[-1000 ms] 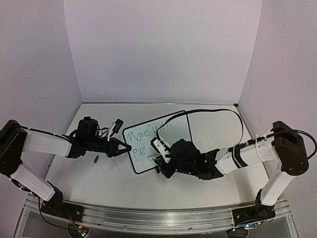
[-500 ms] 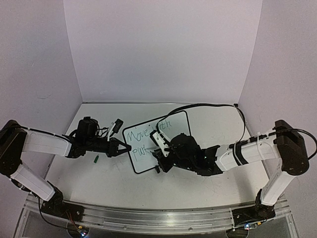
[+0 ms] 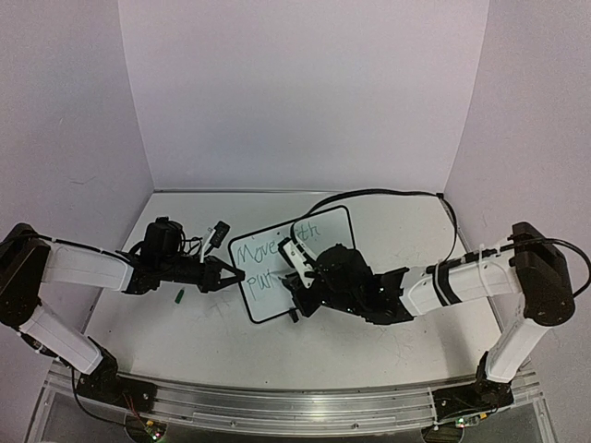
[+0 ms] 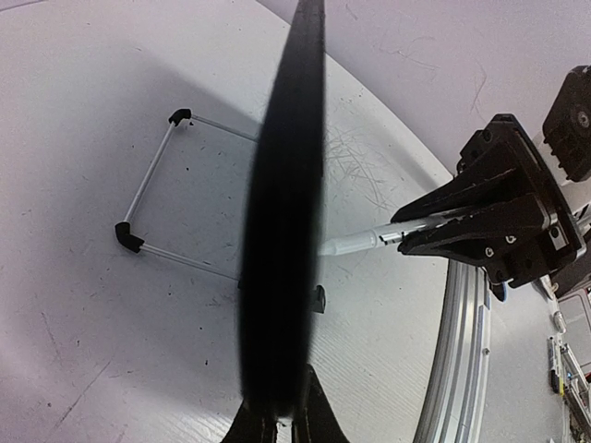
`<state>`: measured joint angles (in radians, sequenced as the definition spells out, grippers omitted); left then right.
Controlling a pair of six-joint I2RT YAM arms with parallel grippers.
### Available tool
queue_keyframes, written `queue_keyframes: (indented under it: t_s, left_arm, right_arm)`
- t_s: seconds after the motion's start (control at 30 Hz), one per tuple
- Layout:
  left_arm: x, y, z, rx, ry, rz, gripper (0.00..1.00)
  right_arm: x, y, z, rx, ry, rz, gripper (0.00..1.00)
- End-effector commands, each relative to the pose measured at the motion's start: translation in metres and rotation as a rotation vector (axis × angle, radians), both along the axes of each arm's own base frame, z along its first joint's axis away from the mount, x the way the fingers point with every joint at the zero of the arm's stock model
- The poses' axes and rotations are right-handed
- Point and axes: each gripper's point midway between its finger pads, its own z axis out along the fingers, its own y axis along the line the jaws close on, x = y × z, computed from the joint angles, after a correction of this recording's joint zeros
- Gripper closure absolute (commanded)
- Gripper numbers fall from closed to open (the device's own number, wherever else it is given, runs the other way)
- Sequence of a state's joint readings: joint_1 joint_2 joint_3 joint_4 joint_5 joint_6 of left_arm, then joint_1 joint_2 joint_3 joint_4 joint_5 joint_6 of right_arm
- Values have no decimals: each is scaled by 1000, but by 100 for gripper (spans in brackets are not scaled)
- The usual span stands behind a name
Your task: Write a sentence on the whiteboard
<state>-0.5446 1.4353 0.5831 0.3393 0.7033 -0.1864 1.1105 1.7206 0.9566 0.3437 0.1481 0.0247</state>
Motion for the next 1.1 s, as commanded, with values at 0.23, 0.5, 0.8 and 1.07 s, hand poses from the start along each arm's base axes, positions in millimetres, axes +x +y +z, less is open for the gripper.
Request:
queue_keyframes:
  t_s: [0.23,0.5,0.8,1.07]
  left_arm:
    - [9,2,6,29,-63,24,100]
    - [9,3,6,30,-63,24,100]
    - [9,2,6,30,-62,25,100]
    - [9,2,5,31,-61,24,100]
  right_arm:
    - [21,-12,13,25,-36,-126,100]
    - [17,-21,5,9,-19,-140,100]
    - [7,-21,-6,3,20,-96,100]
    - [2,-6,-8,14,32,-50,100]
